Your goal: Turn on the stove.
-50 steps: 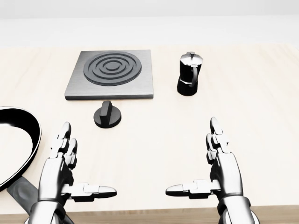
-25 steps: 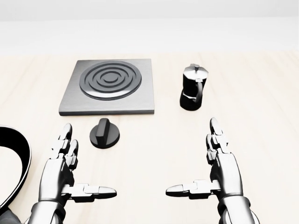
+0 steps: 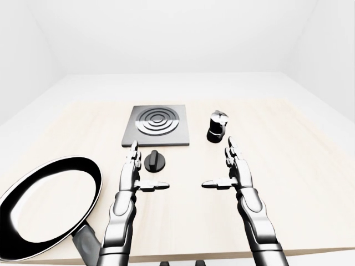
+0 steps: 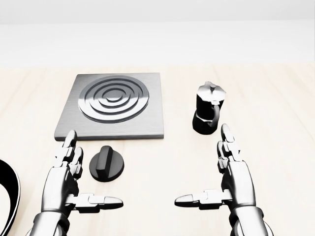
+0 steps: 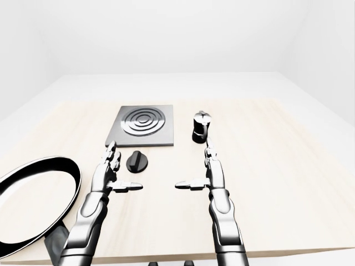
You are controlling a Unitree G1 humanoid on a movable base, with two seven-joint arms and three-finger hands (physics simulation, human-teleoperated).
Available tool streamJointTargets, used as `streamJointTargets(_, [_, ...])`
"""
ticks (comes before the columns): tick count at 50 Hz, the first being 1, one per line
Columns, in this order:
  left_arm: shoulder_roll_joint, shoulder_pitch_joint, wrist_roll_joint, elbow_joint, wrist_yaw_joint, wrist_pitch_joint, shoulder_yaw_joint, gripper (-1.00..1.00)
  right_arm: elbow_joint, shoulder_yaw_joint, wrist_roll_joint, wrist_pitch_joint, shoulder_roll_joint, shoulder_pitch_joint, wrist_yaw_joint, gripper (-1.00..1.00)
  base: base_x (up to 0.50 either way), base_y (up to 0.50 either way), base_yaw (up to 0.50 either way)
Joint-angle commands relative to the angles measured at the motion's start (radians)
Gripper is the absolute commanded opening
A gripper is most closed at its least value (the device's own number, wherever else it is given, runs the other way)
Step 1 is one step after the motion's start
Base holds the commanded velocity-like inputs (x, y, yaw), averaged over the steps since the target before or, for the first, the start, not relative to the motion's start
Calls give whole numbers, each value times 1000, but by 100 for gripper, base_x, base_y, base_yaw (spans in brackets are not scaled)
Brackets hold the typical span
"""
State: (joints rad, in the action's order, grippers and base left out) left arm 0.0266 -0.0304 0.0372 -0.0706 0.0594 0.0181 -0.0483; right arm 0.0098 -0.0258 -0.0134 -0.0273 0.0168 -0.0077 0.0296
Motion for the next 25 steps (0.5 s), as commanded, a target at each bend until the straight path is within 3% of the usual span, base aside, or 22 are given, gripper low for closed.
streamJointTargets(1, [0, -2, 2, -11, 2, -5, 0, 100, -4, 2, -6, 6, 0, 5, -2, 100, 0, 0, 0])
streamJointTargets(9, [0, 0, 4, 9, 1, 15, 0, 100, -9, 1, -3, -4, -1, 4, -1, 100, 0, 0, 0])
streamJointTargets(22, [1, -6, 10, -12, 7, 12, -1, 100, 4, 1, -4, -5, 0, 0, -1, 100, 0, 0, 0])
streamJointTargets(25, [3, -15, 18, -14, 13, 29, -4, 100, 0, 1, -4, -7, 0, 1, -1, 100, 0, 0, 0])
